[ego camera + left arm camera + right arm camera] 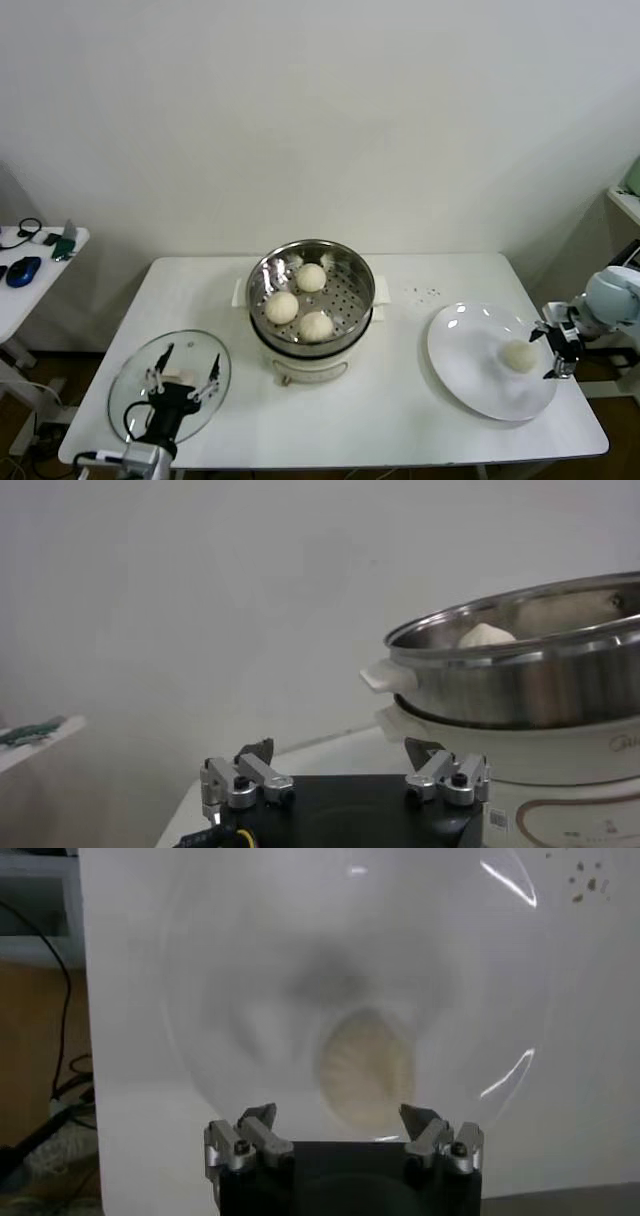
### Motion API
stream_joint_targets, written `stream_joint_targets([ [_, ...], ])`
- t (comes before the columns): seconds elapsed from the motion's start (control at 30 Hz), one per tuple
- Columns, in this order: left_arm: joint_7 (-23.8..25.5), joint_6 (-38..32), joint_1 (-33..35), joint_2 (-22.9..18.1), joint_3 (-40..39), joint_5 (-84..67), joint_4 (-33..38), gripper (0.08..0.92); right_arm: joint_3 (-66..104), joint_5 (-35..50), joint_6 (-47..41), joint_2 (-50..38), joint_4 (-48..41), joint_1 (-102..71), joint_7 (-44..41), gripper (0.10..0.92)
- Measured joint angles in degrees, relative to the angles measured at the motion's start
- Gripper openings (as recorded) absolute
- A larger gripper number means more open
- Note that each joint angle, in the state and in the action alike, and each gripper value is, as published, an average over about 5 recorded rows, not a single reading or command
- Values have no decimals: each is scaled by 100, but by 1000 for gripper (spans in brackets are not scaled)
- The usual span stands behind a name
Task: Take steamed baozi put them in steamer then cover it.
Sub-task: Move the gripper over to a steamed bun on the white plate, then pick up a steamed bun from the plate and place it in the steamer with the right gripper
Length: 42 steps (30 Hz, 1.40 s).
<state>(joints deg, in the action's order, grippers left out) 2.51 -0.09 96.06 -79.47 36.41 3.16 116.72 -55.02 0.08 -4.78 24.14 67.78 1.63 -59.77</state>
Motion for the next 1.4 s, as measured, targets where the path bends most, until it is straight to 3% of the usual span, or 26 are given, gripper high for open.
stream_joint_targets([
  [0.8, -10, 81, -123, -52, -30, 125, -70, 823, 207, -214, 277, 924, -1120, -192, -159, 820],
  [1.07, -11, 80, -113, -74, -30, 136, -57, 823, 80, -167, 277, 970, -1170, -92, -227, 720],
  [1.4, -14, 76, -87, -81, -39, 138, -9, 823, -295, 200, 173, 905, -1068, 303, -199, 701],
])
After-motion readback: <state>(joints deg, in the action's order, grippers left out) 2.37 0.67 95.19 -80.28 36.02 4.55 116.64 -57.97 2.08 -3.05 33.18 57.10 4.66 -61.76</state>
